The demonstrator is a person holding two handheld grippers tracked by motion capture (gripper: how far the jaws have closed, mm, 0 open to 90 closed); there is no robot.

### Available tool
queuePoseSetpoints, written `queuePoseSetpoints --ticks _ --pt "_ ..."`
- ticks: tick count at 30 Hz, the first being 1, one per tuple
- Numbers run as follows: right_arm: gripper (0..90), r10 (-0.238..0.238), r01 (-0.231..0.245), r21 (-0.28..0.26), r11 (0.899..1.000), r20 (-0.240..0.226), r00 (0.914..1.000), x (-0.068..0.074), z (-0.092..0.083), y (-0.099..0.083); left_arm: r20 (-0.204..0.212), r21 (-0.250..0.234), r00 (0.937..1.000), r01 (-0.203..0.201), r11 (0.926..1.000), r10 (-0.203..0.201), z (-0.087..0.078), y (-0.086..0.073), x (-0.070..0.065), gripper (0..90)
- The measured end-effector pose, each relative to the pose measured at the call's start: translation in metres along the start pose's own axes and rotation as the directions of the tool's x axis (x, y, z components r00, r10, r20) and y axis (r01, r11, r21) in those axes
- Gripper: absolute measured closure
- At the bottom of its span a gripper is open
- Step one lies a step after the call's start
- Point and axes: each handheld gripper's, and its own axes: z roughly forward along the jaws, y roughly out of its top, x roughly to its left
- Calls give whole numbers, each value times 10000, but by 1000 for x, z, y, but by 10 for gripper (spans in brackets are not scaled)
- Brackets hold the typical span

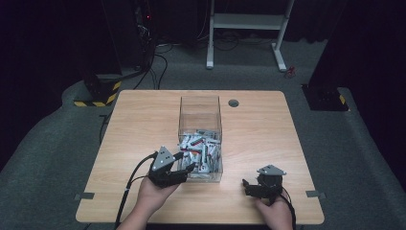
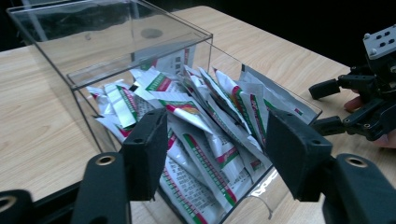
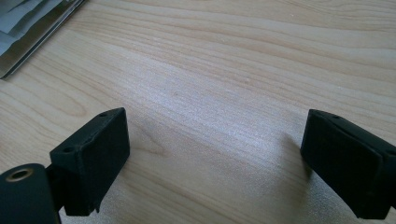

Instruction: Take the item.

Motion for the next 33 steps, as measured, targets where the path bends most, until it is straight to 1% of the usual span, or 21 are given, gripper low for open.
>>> queuePoseSetpoints --ticks 2,7,8,12,13,16,17,18,21,24,28,33 --pt "78 -34 34 -7 10000 0 10000 0 0 0 47 46 10000 -28 10000 28 2 0 -1 421" --pt "79 -46 46 -9 10000 -9 10000 0 0 0 3 91 10000 -57 9999 57 6 0 -3 443" --pt "78 -46 46 -9 10000 -12 10000 0 0 0 29 87 10000 -51 9999 51 7 0 -3 455" --pt "79 -45 45 -14 10000 -23 10000 0 0 0 -129 248 9998 -117 9996 121 11 -1 -5 519" --pt "78 -48 48 -14 10000 -24 10000 0 0 0 -265 336 9995 -165 9993 174 12 -1 -6 530" --pt "79 -47 47 -12 10000 -25 10000 0 0 0 -298 454 9994 -183 9988 197 14 -2 -6 570" --pt "79 -47 47 -12 10000 -25 10000 0 0 0 -298 489 9994 -182 9986 197 15 -3 -7 570" --pt "78 -52 52 -15 10000 -23 10000 0 0 0 -338 540 9990 -260 9982 278 16 -3 -7 592" --pt "79 -24 24 -5 10000 -32 10000 0 0 0 -423 672 9988 -200 9975 229 19 -5 -8 625" --pt "79 -39 39 -5 10000 -42 10000 0 0 0 -509 662 9986 -82 9978 116 19 -7 -7 660" --pt "79 -42 42 -7 10000 -41 10000 0 0 0 -473 779 9988 -52 9969 89 21 -10 -7 698" --pt "78 -42 42 -7 10000 -41 10000 0 0 0 -435 810 9990 -52 9967 87 22 -11 -7 731"
